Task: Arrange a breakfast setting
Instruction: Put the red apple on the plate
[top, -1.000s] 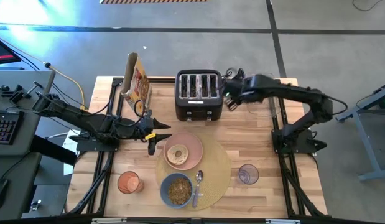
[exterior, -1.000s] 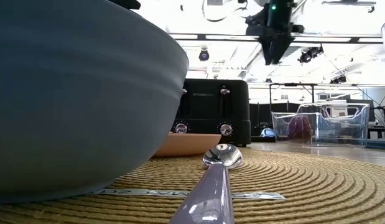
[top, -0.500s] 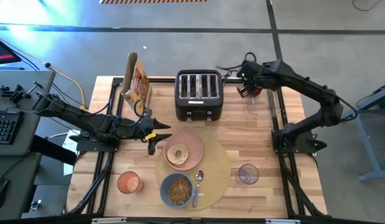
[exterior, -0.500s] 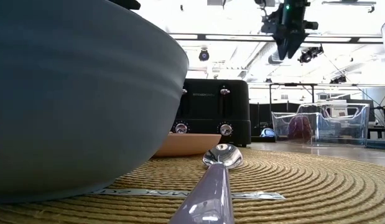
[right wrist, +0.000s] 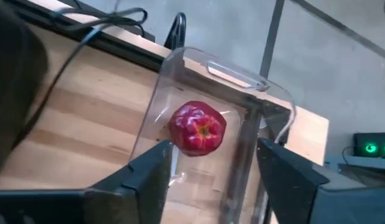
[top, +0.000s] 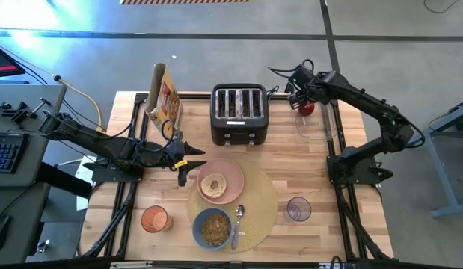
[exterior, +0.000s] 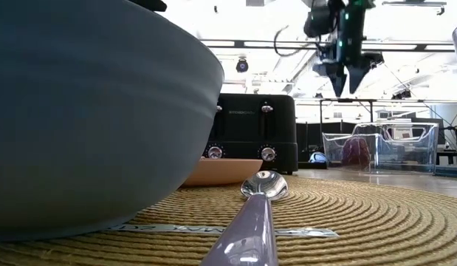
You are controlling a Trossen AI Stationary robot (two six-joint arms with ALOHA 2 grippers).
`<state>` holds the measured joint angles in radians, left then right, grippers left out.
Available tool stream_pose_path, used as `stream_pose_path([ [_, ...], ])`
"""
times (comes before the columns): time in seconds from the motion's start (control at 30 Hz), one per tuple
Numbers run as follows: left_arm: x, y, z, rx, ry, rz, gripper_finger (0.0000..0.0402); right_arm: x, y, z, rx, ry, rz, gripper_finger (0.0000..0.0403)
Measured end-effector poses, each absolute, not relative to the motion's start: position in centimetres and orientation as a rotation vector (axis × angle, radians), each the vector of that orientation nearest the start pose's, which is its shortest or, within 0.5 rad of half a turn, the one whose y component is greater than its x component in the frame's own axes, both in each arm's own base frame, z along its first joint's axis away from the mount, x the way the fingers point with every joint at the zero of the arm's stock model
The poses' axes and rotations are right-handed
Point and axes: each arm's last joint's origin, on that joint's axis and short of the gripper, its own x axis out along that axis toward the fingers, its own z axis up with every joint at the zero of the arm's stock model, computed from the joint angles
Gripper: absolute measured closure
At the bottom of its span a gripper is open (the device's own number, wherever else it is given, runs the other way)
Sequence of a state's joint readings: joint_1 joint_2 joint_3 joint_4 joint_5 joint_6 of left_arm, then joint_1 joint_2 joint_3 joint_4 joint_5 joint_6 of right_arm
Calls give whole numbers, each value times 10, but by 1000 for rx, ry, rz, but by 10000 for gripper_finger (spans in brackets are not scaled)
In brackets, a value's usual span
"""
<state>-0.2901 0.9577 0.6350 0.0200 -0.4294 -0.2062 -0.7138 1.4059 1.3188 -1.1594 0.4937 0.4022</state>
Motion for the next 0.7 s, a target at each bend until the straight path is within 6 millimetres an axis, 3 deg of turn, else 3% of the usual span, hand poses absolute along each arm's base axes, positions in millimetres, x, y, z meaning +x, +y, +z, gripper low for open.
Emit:
stream_pose_path([
  [0.27, 204, -48, 271, -98, 268, 167, 251, 164, -203, 267, 539, 1074, -1307, 133],
  [0.7, 204, -48, 271, -98, 268, 167, 251, 137, -220, 218, 682, 1003, -1258, 127],
])
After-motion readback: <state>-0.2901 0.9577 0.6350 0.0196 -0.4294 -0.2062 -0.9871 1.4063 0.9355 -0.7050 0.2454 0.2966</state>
